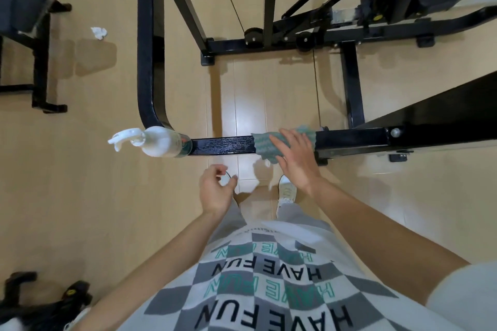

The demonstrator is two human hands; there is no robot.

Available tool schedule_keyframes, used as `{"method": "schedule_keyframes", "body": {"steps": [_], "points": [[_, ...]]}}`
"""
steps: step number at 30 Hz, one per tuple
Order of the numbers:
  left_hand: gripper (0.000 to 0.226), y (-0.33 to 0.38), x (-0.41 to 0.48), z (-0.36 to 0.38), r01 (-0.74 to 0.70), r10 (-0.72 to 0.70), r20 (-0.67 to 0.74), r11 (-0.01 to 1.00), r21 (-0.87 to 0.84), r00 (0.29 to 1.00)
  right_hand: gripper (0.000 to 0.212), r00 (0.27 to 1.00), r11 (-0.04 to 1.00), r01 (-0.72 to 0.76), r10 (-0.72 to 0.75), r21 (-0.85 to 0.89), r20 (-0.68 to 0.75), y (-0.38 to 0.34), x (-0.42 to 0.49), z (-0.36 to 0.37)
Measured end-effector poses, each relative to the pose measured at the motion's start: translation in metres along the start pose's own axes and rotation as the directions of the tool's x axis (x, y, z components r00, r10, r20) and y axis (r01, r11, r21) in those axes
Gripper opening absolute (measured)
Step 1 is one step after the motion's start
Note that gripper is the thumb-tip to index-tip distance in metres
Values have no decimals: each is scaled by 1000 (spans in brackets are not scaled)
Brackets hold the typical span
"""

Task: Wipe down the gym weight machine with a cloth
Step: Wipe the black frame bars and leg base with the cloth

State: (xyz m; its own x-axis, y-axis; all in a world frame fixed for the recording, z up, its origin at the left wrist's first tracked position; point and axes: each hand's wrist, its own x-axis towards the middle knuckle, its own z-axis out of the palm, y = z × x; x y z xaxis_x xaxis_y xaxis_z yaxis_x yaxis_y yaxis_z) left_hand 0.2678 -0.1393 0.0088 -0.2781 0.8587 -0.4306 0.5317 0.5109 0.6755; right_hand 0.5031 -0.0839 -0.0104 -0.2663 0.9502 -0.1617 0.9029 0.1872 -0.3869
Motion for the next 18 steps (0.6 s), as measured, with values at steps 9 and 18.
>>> {"method": "schedule_keyframes", "body": {"steps": [9,18], "points": [[50,83,50,85,-660,538,383,634,402,751,62,999,986,-5,-3,-165,-45,61,-18,-14],[49,133,58,161,-806,618,518,484,342,591,77,955,952,-296,293,-76,-49,125,-57,-21]]}}
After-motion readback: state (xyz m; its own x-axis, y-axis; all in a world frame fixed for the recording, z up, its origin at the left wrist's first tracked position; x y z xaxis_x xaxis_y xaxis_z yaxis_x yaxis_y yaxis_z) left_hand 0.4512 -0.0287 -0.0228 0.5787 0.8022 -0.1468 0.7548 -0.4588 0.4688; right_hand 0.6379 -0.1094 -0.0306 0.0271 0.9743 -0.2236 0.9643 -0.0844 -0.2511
